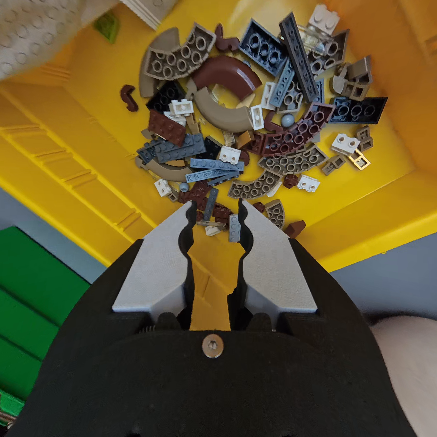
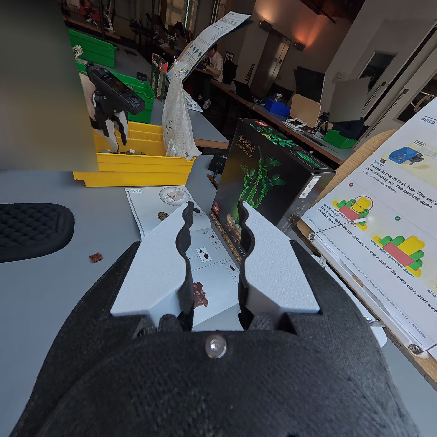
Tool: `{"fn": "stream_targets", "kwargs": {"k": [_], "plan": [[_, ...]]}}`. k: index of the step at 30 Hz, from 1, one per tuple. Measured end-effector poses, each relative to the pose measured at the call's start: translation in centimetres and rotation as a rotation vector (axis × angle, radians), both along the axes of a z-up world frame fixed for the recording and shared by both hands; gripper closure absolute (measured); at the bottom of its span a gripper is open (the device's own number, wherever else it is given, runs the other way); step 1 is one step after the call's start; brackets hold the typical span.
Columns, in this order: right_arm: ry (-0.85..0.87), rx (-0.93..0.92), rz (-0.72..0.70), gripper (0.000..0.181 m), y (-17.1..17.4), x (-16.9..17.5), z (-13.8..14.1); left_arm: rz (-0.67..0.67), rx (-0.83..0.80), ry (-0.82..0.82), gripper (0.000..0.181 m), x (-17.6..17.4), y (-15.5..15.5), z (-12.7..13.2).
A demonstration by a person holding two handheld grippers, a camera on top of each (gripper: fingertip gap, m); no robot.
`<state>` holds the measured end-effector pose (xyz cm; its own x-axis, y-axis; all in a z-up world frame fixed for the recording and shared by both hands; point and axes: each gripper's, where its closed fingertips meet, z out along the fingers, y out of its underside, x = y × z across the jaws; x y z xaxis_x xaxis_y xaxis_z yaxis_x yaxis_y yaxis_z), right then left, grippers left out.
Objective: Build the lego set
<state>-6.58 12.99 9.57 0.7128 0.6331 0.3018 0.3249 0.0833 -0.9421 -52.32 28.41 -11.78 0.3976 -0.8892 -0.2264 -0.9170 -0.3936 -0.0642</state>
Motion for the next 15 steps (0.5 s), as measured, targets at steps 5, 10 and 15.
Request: {"fn": "stream_targets", "kwargs": {"k": [5,10,15], "plan": [[-0.008,-0.004,0.0,0.143,0.0,0.0,-0.1,0.026,0.113,-0.091,0.12,1.6,2.9,0.7],[-0.01,0.002,-0.002,0.144,0.0,0.0,-0.1,0.107,0.147,-0.106,0.125,1.8,5.5,-0.6],[-0.013,0.003,-0.006,0.143,0.0,0.2,-0.1,0.157,0.122,-0.196,0.13,2.6,6.3,-0.8]]}}
